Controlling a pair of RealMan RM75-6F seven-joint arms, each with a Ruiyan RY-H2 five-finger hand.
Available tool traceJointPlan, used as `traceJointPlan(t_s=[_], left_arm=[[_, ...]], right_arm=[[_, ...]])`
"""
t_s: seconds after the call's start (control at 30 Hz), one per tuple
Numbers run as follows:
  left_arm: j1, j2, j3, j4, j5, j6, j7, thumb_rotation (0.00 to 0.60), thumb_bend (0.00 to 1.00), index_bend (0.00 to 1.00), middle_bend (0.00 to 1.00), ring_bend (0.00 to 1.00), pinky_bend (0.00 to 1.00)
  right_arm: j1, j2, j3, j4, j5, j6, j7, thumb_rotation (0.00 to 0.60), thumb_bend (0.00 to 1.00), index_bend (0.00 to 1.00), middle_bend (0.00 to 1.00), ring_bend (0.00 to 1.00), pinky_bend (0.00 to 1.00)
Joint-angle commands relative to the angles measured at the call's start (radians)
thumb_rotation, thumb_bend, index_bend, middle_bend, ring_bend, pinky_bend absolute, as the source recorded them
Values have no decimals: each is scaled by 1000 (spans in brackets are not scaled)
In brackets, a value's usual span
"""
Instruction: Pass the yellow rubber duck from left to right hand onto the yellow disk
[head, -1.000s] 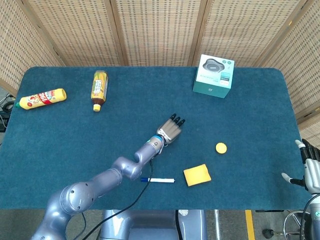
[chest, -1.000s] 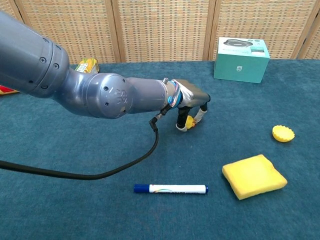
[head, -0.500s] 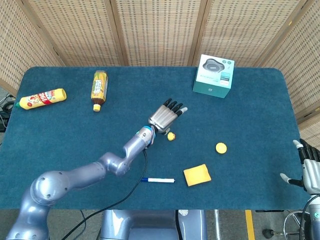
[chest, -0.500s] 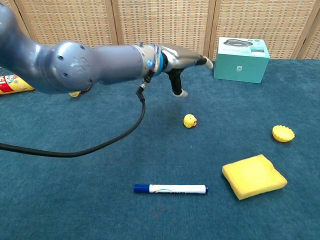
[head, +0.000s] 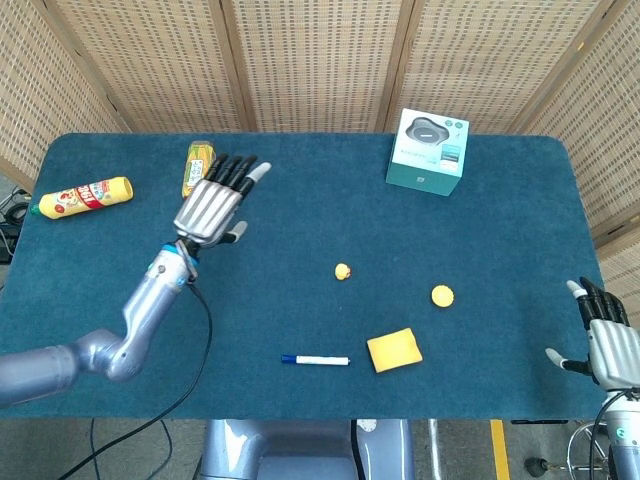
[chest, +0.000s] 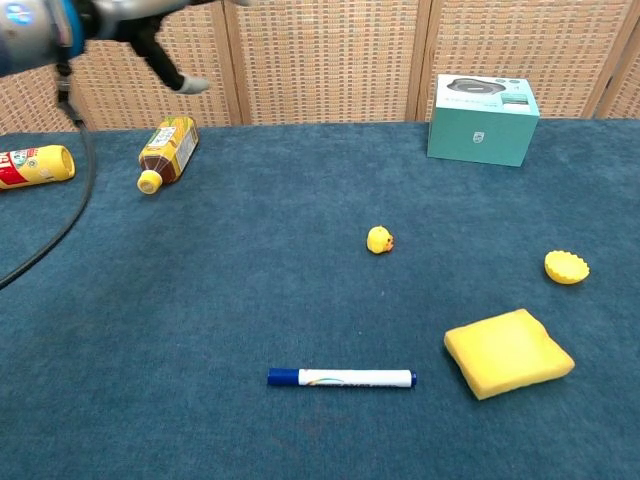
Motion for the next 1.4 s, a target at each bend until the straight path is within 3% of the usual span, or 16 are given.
traceJointPlan(t_s=[0.03,0.27,0.43,0.57,0.7,0.93,1.13,1.4], left_arm=[[159,114,83,-145,40,166,0,600,346,0,0,0,0],[386,192,207,-242,167,387,-78,600,343,0,0,0,0],[501,192,297,-241,243,468,-74,600,344,0,0,0,0],[572,176,337,-210,315,510,-103,600,341,0,0,0,0],[603,182,334,-201,351,522,-124,600,343,0,0,0,0],[632,193,306,-190,381,501,-159,600,342,0,0,0,0],[647,202,268,-175,359,454,-180,600,342,0,0,0,0],[653,198,243,-154,358,396,-196,600,343,0,0,0,0]], right_arm=[[-3,-2,-1,-10,-12,16,-9,600,36,68,0,0,0],[-6,-22,-8,-24,-38,47,-55,600,37,74,0,0,0],[-9,-54,8,-29,-47,94,-88,600,37,96,0,0,0],[12,-66,32,-58,-58,107,-119,600,38,133,0,0,0],[55,-69,79,-114,-78,119,-166,600,37,192,0,0,0],[189,-96,156,-256,-82,42,-370,600,44,293,2,0,0],[330,-211,201,-327,15,-68,-578,600,45,335,16,0,0],[495,-358,249,-282,229,-201,-737,600,60,370,31,0,0]])
